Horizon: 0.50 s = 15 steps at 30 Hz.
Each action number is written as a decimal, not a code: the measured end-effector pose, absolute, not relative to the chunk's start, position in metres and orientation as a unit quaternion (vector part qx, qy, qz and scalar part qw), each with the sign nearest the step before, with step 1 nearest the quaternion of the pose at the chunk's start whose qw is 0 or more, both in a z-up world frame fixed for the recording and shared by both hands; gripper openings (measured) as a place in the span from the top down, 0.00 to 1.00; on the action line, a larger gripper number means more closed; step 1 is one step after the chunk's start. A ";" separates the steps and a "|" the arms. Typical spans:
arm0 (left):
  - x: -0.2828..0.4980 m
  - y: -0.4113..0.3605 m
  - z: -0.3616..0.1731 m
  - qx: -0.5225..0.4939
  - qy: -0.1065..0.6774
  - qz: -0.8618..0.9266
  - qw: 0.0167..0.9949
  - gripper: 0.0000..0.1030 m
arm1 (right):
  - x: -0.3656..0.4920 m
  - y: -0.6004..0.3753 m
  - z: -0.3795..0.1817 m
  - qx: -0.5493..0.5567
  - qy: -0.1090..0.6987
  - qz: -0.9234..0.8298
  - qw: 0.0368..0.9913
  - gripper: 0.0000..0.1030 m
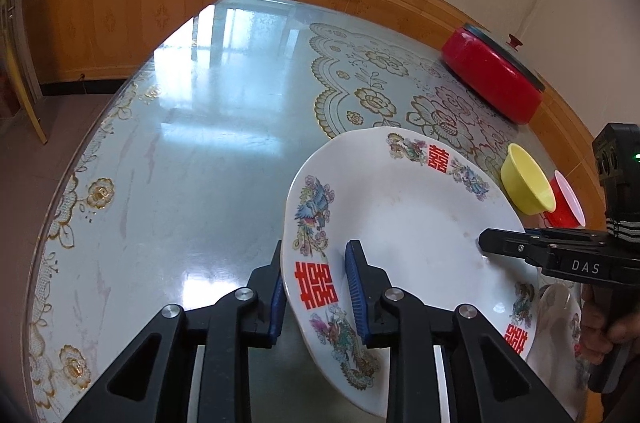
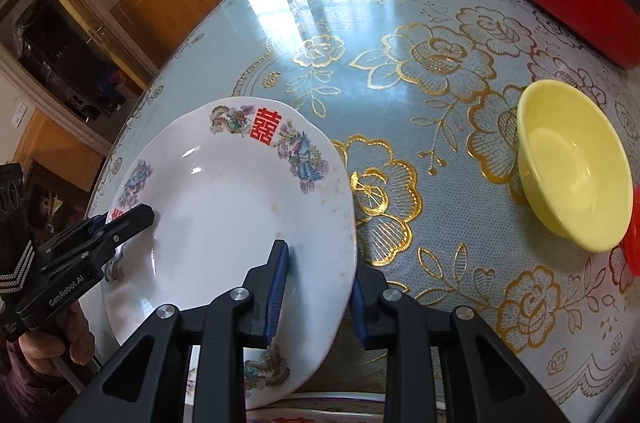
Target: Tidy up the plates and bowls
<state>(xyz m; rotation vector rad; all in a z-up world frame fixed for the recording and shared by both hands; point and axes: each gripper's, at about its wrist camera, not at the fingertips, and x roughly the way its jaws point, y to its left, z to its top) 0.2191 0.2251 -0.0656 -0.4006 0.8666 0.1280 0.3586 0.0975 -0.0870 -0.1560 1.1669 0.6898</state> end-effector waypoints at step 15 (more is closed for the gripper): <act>0.195 0.221 -0.039 -0.191 0.381 0.062 0.903 0.74 | 0.334 0.089 -0.063 -0.080 0.510 0.340 0.786 0.74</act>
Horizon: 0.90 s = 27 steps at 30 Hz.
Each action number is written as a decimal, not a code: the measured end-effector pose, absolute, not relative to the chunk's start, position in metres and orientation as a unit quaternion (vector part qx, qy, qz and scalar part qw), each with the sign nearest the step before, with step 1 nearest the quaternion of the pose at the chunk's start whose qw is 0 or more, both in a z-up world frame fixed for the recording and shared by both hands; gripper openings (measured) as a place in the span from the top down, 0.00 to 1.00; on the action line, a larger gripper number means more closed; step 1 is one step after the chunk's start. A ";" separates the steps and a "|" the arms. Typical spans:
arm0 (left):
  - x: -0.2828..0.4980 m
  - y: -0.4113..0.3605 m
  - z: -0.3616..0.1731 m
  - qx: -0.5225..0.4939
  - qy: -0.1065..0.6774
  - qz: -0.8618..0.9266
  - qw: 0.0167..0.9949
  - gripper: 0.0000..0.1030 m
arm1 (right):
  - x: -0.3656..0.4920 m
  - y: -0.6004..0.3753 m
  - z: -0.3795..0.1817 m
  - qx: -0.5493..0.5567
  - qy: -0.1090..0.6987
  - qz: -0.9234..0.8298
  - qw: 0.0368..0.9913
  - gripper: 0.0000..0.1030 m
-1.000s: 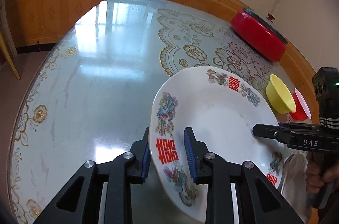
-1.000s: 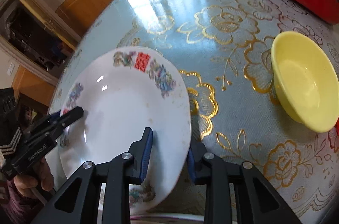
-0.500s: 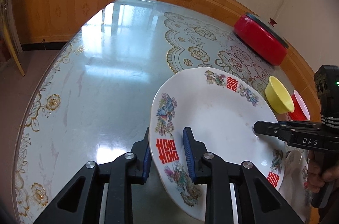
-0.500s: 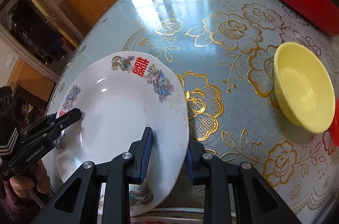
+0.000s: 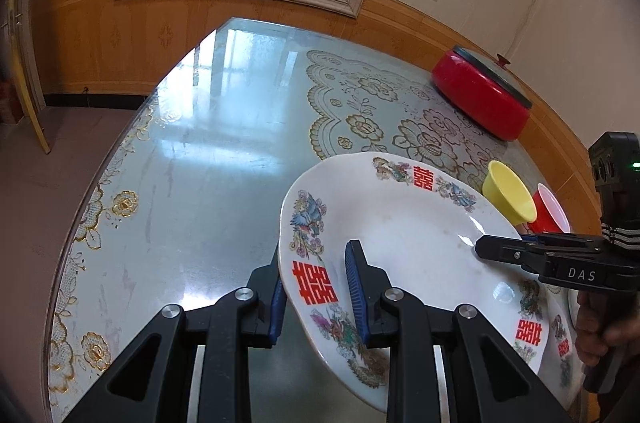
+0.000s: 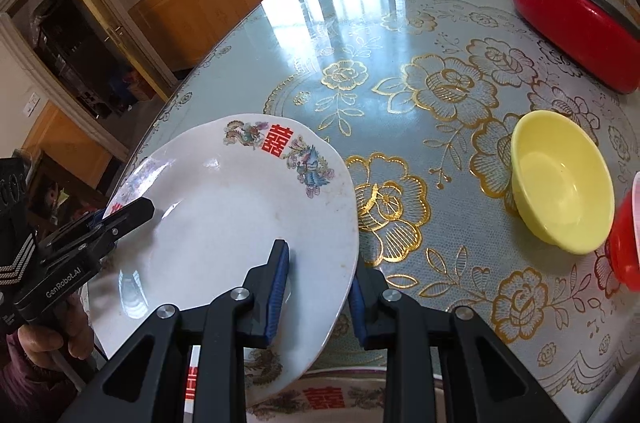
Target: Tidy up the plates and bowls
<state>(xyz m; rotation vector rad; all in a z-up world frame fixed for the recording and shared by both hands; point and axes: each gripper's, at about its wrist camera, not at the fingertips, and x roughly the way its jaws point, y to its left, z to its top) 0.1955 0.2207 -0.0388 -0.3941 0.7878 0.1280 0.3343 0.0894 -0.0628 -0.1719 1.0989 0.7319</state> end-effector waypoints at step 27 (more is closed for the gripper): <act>0.176 0.170 -0.028 -0.162 0.366 0.011 0.916 0.73 | 0.280 0.035 -0.039 -0.064 0.465 0.325 0.821 0.76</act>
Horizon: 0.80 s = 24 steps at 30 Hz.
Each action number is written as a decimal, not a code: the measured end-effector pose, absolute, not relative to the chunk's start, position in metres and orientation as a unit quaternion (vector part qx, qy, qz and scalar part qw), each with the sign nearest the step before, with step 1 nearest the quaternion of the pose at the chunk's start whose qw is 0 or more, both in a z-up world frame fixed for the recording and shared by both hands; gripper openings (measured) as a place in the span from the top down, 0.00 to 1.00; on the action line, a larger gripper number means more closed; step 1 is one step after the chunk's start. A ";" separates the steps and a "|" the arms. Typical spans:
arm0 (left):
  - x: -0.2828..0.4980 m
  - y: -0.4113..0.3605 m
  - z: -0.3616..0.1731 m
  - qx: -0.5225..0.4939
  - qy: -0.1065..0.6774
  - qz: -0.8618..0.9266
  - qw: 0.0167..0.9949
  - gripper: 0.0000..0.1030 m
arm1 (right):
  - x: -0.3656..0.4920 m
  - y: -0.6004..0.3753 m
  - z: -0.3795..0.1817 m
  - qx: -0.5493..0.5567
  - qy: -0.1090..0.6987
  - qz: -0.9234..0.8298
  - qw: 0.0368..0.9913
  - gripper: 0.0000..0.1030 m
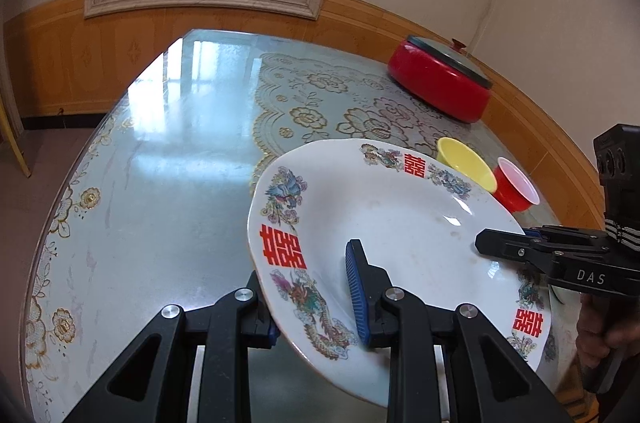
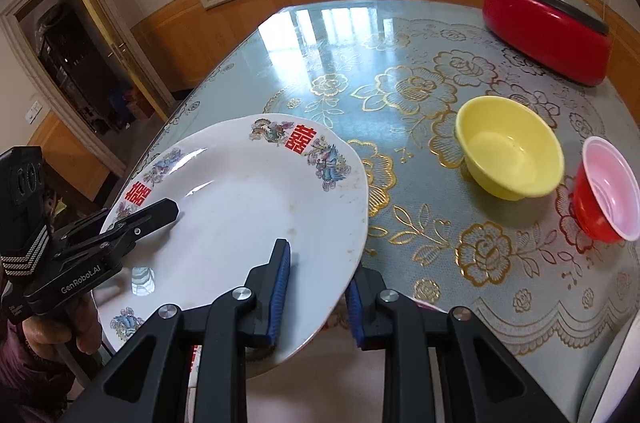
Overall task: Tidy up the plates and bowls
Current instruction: 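Lower the smaller white plate onto the plate stack with both grippers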
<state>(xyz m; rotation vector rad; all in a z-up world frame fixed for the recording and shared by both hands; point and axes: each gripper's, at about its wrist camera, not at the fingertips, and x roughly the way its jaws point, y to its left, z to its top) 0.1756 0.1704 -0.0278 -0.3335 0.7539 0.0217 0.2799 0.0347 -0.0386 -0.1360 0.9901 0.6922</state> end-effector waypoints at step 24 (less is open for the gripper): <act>0.142 0.050 -0.024 -0.097 0.384 -0.100 0.913 0.71 | 0.198 -0.102 -0.042 -0.004 0.469 0.251 0.847 0.76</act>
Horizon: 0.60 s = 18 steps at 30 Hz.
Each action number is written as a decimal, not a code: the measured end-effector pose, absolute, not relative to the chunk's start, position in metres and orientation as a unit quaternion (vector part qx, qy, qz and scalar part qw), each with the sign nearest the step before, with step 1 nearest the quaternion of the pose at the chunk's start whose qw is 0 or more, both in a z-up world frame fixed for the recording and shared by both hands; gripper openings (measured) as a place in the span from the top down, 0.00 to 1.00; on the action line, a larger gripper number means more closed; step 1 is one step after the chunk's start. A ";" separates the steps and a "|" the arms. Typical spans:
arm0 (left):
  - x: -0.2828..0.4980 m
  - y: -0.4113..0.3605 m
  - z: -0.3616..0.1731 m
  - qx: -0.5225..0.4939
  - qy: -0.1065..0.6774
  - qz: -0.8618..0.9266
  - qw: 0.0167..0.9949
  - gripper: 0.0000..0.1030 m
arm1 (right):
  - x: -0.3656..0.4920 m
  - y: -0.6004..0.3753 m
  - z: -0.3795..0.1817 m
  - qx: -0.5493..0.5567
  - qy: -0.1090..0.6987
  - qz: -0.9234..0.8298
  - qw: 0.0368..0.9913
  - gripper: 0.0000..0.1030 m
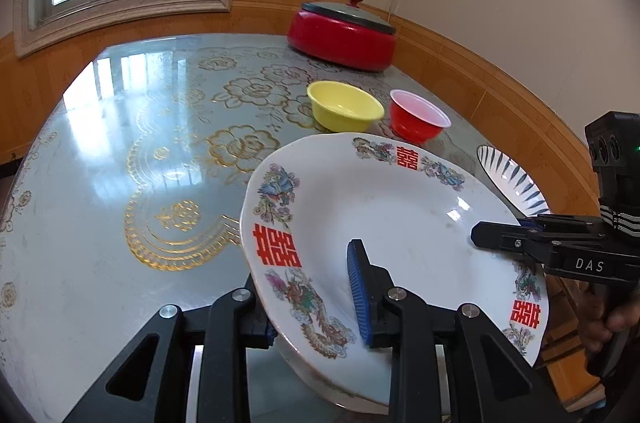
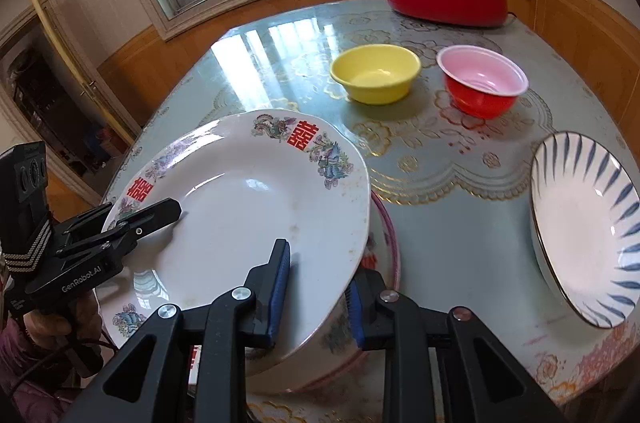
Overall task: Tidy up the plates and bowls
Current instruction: 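Lower the smaller white plate onto the plate stack with both grippers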
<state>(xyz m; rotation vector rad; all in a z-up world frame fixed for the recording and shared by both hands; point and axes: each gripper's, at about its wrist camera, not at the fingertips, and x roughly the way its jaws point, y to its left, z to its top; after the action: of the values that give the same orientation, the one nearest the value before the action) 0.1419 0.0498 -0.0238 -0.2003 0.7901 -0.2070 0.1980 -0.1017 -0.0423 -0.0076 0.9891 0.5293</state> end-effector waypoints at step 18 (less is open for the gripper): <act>0.136 0.023 -0.042 -0.066 0.415 -0.074 0.904 0.67 | 0.188 -0.114 -0.069 -0.034 0.473 0.239 0.847 0.71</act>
<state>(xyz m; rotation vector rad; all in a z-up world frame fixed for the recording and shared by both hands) 0.1358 0.0234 -0.0425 -0.1364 0.8572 -0.1522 0.1882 -0.1145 -0.0691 -0.0722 0.9965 0.5043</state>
